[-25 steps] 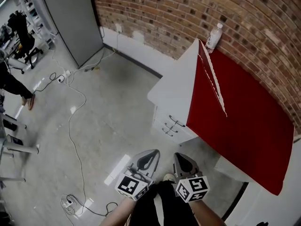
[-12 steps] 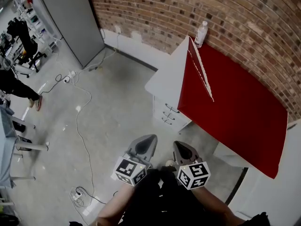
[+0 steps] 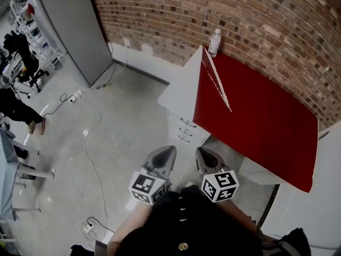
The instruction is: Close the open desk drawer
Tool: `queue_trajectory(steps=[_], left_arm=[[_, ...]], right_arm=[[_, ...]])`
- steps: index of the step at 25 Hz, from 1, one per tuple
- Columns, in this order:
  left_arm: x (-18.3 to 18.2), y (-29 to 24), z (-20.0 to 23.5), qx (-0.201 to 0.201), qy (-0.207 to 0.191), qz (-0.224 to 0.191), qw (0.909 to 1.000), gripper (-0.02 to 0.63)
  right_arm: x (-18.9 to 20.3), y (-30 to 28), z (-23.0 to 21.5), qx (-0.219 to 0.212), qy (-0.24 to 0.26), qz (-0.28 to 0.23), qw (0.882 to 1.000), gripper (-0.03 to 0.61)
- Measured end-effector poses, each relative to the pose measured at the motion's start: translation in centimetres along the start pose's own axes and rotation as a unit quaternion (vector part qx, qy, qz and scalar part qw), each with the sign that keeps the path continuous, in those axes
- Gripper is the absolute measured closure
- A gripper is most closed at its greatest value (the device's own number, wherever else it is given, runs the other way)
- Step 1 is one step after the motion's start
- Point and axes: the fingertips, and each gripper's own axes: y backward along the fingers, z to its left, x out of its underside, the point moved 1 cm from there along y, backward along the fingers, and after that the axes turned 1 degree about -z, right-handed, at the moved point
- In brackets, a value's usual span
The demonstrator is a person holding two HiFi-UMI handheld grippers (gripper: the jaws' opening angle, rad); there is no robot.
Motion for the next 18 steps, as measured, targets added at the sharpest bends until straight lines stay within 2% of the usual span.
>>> queue_trajectory(steps=[8, 12, 18], left_arm=[[-0.3, 0.3, 0.6, -0.015, -0.007, -0.006, 0.9998, 0.604], [-0.1, 0.8, 0.5, -0.017, -0.008, -0.003, 0.9998, 0.604], [0.7, 1.9, 1.0, -0.026, -0.012, 0.009, 0.9995, 0.604]], right_arm=[[-0.6, -0.7, 1.8, -0.041, 0.037, -0.005, 0.998, 0.568], [-0.1, -0.8, 1.8, -0.035, 0.026, 0.006, 0.999, 0.568], [0.0, -1.0, 2.8, -0.037, 0.037, 0.006, 0.999, 0.568]])
